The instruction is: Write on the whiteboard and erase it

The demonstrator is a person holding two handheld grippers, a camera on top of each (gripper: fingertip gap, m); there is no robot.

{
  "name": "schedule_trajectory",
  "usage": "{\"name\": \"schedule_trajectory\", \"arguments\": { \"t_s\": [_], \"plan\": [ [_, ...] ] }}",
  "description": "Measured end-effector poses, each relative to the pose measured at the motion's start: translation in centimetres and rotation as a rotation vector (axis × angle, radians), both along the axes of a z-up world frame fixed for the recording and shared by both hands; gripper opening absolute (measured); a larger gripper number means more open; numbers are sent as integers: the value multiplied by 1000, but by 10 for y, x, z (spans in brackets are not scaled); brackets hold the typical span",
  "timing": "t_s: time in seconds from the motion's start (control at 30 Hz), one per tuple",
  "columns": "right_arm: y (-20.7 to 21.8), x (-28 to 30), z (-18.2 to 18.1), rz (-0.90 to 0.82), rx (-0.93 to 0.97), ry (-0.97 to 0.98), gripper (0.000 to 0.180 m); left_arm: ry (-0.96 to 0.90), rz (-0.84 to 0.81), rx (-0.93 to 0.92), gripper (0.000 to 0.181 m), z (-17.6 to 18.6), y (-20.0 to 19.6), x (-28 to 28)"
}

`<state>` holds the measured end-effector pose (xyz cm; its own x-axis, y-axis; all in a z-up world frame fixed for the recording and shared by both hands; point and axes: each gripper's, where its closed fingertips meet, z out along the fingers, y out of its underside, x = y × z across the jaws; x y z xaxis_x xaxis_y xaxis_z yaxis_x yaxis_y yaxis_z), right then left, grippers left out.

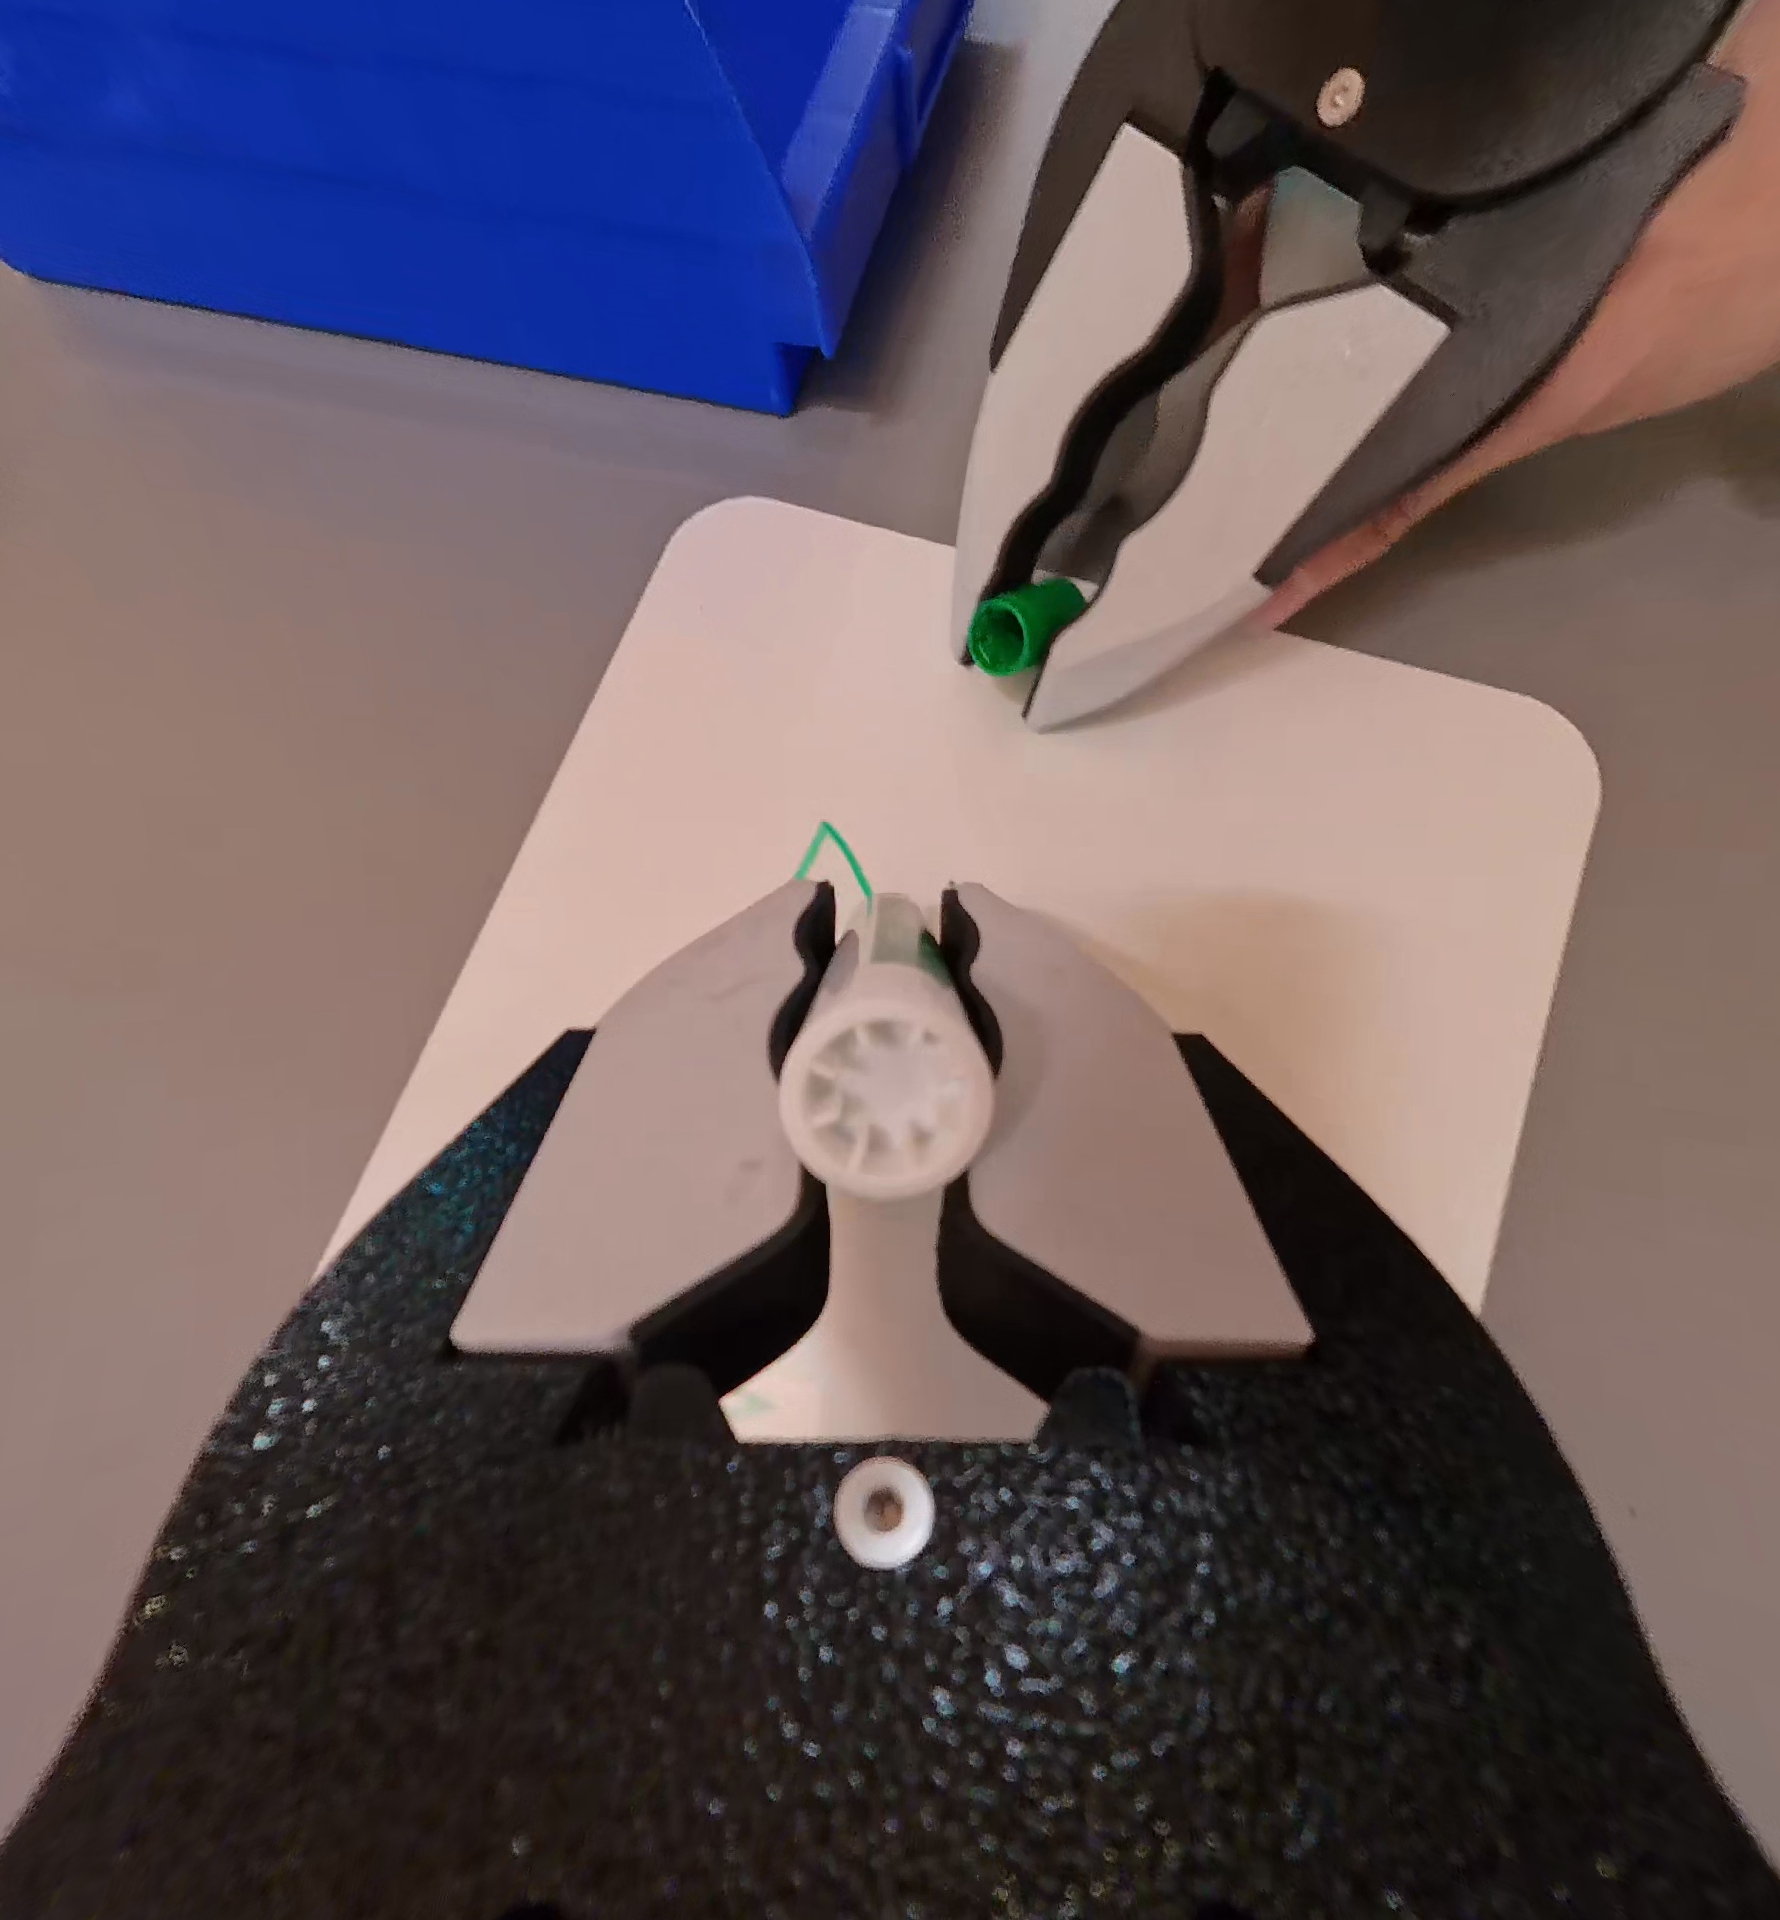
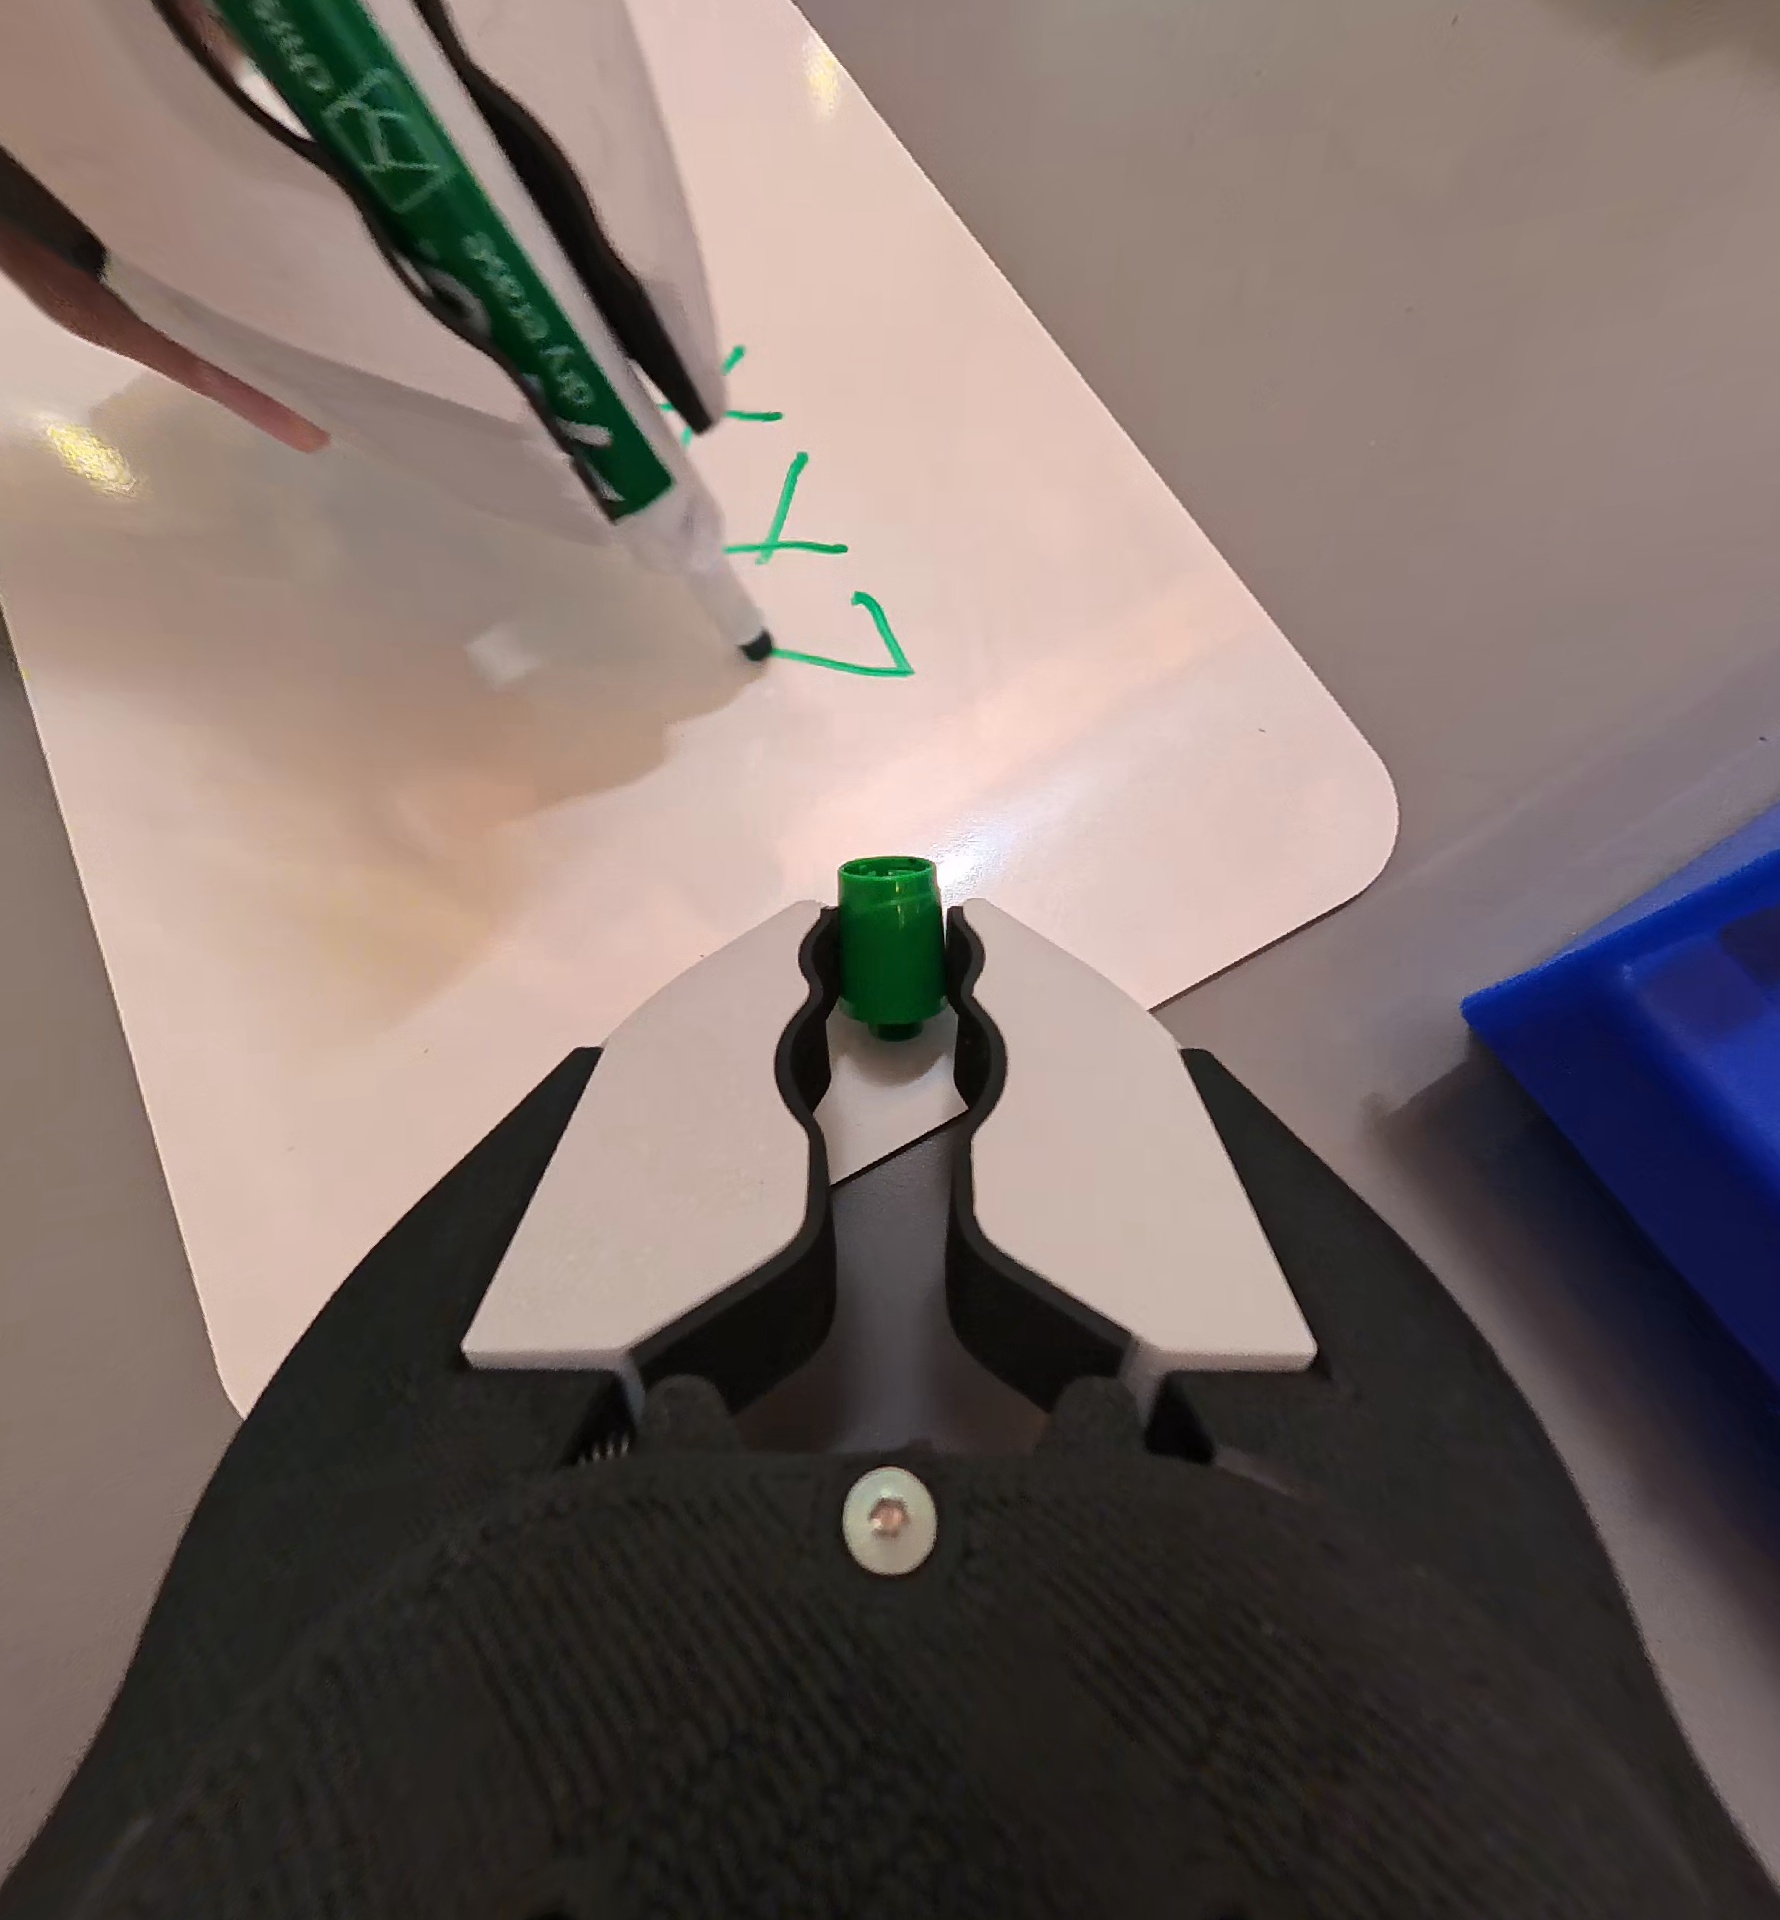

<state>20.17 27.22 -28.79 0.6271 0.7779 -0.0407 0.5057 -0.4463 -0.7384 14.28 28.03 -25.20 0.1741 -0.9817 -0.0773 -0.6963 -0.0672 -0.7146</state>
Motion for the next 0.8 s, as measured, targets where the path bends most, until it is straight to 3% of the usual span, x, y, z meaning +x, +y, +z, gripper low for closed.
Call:
{"name": "schedule_trajectory", "arguments": {
  "t_s": [0.03,0.8],
  "plan": [
    [0,0,0,0,0,0,20,5,1,-1,19,0,-3,-4],
    [-6,-4,0,47,-11,11,20,-46,-31,-25,19,3,-15,12]
  ]
}}
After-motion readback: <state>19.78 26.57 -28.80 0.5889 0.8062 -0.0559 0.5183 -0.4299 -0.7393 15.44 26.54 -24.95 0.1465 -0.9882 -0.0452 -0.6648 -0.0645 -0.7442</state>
